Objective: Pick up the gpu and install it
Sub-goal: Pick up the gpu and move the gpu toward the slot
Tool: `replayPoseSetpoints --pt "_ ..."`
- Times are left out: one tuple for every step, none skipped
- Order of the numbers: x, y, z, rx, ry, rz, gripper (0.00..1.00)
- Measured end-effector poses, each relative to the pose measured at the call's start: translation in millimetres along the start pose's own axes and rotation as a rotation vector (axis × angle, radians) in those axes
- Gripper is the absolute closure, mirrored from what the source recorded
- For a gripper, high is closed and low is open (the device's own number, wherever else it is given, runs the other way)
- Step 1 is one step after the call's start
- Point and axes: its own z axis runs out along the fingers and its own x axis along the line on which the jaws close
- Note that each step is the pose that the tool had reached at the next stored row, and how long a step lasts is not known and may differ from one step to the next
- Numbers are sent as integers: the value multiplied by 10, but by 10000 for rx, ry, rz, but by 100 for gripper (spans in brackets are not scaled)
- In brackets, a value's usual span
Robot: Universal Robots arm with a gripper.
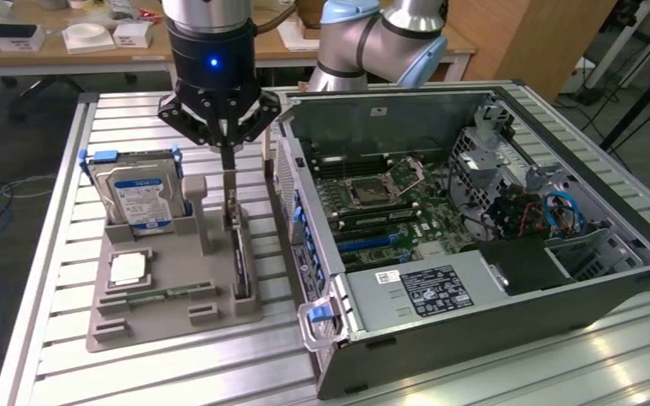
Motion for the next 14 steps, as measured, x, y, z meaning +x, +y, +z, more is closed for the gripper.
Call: replayPoseSetpoints --pt "0 -4 10 0 1 -1 89" --pt "0 -6 21 1 1 0 89" --pt "0 -10 32 1 1 0 89" --pt "0 -13 41 1 1 -1 89" --pt "0 -16 51 1 0 -1 89" --pt "1 -19 61 2 1 0 89" --pt "1 -22 72 2 1 1 89" --pt "0 -25 82 3 0 -1 89" --pt "0 -28 91 4 1 0 89" --pt "0 -30 100 4 0 0 89" --pt "1 -32 111 6 1 0 89" --pt "1 -33 124 8 0 0 89" --pt "1 -35 137 9 0 0 89" --pt "1 -36 149 11 0 -1 89"
